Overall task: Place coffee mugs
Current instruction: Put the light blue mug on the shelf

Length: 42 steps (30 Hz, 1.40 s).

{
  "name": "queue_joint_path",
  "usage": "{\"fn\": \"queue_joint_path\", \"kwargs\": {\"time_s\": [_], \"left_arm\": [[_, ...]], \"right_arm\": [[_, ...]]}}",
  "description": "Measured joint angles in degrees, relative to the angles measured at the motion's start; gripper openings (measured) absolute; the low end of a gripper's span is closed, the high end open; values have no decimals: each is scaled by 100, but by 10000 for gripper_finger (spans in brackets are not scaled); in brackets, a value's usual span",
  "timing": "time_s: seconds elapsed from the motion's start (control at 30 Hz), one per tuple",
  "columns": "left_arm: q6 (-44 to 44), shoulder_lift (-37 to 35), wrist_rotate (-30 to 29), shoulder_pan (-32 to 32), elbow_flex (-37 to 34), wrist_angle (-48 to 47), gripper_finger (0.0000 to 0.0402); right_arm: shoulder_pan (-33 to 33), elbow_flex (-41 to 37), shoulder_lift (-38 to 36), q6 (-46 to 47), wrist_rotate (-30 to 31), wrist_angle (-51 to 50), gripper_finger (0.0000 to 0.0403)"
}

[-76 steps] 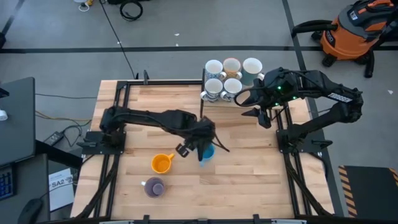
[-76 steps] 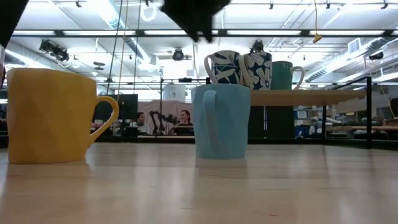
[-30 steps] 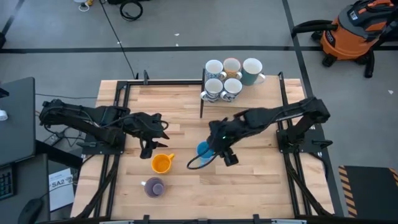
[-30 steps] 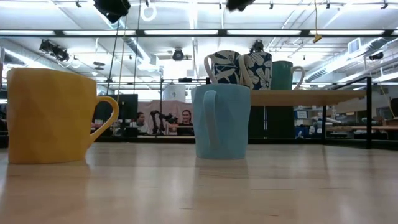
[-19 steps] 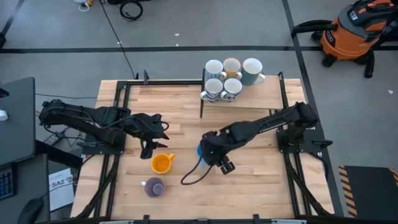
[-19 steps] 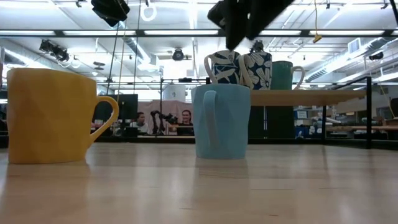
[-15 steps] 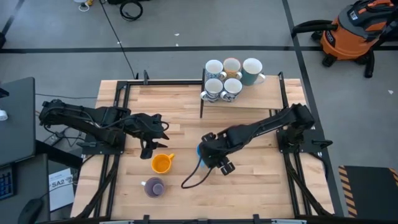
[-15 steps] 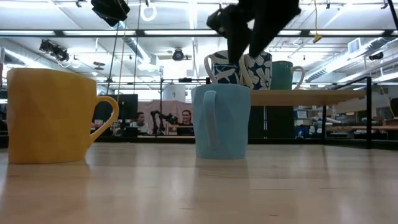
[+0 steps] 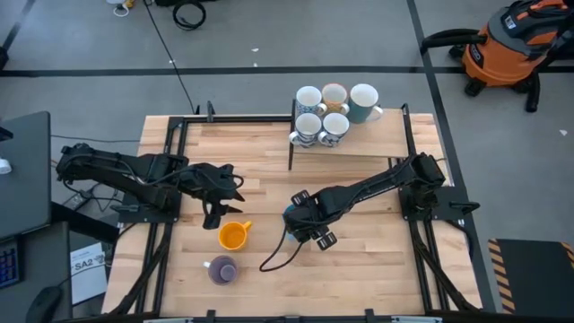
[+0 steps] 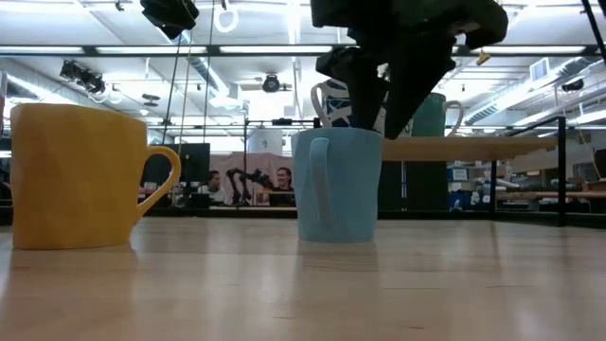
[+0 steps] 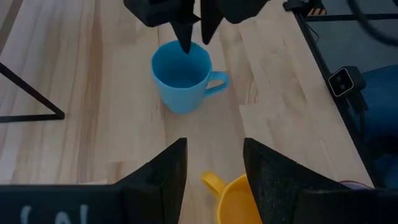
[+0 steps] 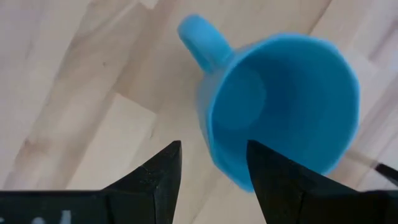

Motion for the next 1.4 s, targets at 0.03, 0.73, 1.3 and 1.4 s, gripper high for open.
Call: {"fn": "queue_joint_path", "kwargs": {"time_s": [0.03,0.73,1.3,1.4], "left_arm": [[0,0,-1,0,-1,2,164],[9,2,0,0,3,36,164],[1,2,0,-1,3,38,164],[0,2,-1,-2,3,38,164]], "right_arm": [[0,-4,7,0,43,-20,186],[-42,-7,246,2,105,36,129],[-42,-7,244,179,102,90,25],[-34,-7,237,179,83,40,33]]}}
